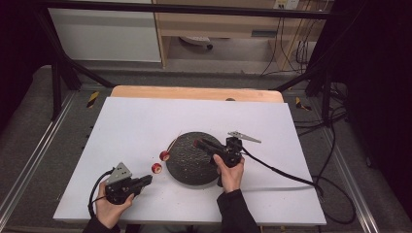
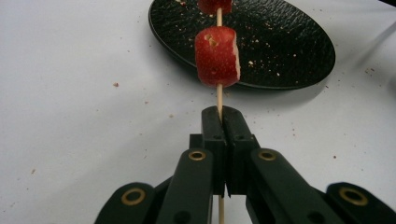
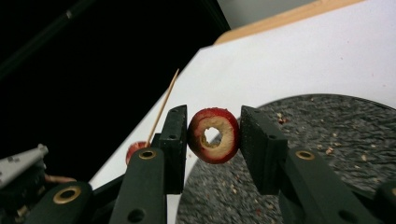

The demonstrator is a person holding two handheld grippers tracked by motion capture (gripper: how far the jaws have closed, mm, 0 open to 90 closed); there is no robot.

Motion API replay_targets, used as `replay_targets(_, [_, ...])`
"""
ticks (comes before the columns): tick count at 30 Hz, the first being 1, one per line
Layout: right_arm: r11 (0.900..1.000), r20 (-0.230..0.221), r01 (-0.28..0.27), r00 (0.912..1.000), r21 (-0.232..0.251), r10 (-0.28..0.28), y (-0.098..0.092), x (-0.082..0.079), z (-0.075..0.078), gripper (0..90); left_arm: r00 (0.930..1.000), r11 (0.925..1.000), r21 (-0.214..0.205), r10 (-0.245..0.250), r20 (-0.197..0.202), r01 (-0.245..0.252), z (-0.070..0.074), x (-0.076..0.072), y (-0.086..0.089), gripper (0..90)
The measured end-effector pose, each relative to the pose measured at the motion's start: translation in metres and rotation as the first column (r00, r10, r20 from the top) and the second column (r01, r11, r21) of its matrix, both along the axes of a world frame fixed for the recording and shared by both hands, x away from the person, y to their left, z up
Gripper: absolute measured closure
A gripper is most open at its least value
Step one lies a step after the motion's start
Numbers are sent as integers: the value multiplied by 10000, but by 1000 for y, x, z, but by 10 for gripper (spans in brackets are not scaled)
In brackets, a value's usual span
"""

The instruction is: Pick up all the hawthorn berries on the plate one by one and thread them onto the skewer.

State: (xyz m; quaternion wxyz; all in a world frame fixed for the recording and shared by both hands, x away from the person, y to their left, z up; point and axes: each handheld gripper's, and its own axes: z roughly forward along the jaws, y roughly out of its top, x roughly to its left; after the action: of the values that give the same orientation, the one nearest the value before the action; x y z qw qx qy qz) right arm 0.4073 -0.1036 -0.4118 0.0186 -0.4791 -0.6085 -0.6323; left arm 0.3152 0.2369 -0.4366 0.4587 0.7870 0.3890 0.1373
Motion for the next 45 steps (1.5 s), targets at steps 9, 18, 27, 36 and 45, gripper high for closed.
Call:
replay_targets(9, [9881,341,815,9957,1305,-867,7,-4,-6,634,9998,9997,-164,163,150,-160,-1,-3,-10,882])
replay_targets(18, [9567,536,1636,9820,2407,-1814,11,-5,-11,635,9999,9999,-126,44,109,-43,-4,-5,-24,883])
replay_targets(27, [9260,583,2132,9684,3116,-2426,12,0,-12,635,9999,9999,-127,-42,102,44,-7,-9,-34,883])
replay_targets(36, [9051,416,2404,9616,3508,-2714,14,4,-15,635,9998,9998,-89,-174,122,175,-8,-10,-40,883])
replay_targets(45, [8961,309,2422,9616,3719,-2727,16,5,-19,635,9996,9997,-91,-234,134,235,-9,-10,-43,883])
